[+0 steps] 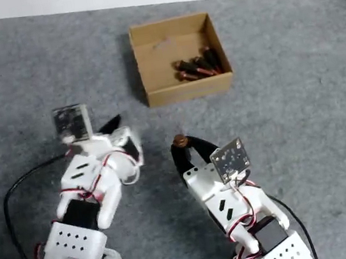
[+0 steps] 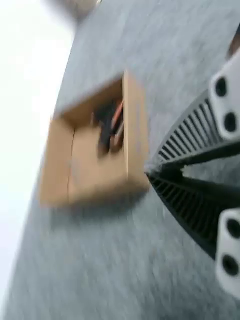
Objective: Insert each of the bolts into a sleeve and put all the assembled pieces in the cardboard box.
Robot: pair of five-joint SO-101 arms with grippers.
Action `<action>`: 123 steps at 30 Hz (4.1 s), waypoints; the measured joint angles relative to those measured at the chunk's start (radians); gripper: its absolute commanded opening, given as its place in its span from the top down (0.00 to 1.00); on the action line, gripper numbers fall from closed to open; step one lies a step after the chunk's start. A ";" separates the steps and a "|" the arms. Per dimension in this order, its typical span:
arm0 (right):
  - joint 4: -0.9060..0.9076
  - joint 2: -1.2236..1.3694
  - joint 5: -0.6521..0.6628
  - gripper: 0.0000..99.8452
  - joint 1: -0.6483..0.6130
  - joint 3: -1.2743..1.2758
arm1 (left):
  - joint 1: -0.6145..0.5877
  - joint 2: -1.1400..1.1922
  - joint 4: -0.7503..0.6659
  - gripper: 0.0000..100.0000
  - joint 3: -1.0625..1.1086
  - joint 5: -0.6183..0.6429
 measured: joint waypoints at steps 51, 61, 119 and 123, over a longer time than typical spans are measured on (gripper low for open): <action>0.647 2.734 -0.009 1.00 0.451 -2.710 | -0.032 0.000 -0.203 0.99 0.124 -0.003; 0.732 3.040 -0.009 0.99 0.448 -3.081 | -0.032 0.000 -0.203 0.99 0.124 -0.003; 1.178 1.206 -0.120 0.50 0.489 -1.976 | -0.032 0.000 -0.203 0.99 0.124 -0.209; 1.023 0.919 -0.041 0.50 0.491 -1.568 | -0.011 0.000 -0.201 0.99 0.124 -0.321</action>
